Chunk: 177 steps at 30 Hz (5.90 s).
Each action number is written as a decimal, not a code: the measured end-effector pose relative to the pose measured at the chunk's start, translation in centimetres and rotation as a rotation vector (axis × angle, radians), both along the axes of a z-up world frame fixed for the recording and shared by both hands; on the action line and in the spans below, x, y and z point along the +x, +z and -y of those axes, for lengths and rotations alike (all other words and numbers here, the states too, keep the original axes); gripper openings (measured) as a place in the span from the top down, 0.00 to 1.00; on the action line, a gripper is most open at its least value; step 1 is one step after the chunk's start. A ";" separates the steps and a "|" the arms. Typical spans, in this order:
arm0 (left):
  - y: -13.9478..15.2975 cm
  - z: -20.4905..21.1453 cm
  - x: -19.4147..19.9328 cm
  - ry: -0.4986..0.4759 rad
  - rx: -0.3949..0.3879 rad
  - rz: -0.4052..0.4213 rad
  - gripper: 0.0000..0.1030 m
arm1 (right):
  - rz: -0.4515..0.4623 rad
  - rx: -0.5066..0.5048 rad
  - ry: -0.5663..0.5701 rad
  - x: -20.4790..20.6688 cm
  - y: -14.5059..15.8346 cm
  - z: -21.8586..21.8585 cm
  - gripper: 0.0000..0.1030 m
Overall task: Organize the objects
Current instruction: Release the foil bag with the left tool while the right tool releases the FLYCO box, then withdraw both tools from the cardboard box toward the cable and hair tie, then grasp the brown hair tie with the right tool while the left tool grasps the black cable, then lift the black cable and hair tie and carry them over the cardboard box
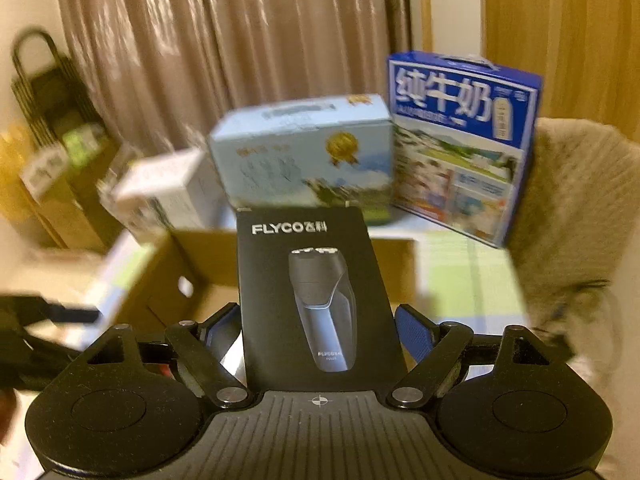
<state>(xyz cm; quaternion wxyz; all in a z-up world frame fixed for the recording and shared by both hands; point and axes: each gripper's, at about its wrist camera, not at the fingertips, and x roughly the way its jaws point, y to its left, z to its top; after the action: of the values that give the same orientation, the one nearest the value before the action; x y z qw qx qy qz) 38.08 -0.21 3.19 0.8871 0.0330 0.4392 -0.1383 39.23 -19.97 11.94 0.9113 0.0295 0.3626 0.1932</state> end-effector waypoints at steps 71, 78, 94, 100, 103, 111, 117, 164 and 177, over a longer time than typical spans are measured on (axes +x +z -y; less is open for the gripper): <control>-1.9 -6.1 -22.1 0.073 -0.026 0.066 0.01 | -0.015 -0.050 0.010 -24.0 -7.8 0.9 0.18; -5.4 -5.9 -19.8 -0.018 0.045 0.071 0.01 | -0.022 -0.069 0.026 -20.5 -11.6 0.2 0.18; -11.0 -3.2 -12.7 -0.307 0.156 0.107 0.14 | -0.026 -0.134 0.120 -13.5 -17.5 -0.5 0.33; -12.3 -3.0 -10.3 -0.405 0.195 0.098 0.26 | -0.036 -0.133 0.146 -11.3 -18.7 -1.4 0.34; -12.8 -3.0 -9.3 -0.424 0.216 0.092 0.32 | -0.031 -0.149 0.156 -10.5 -19.2 -2.0 0.35; -13.6 -3.1 -7.8 -0.478 0.243 0.125 0.33 | -0.027 -0.189 0.170 -9.6 -20.3 -3.4 0.61; -14.2 -2.2 -6.8 -0.545 0.276 0.131 0.42 | -0.047 -0.203 0.198 -10.1 -20.0 -4.0 0.84; -12.2 0.5 -16.9 -0.297 0.051 -0.114 0.74 | -0.144 -0.078 0.092 -19.5 -16.3 -1.9 0.85; -12.3 0.3 -16.7 -0.239 0.046 -0.113 0.80 | -0.118 -0.064 0.094 -19.5 -15.6 -2.5 0.85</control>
<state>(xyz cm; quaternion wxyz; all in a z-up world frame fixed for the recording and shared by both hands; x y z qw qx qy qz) 21.38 -0.51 -9.10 0.8372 0.0978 0.4844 -0.2344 19.68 -17.46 -3.65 0.8786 -0.0052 0.4228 0.2219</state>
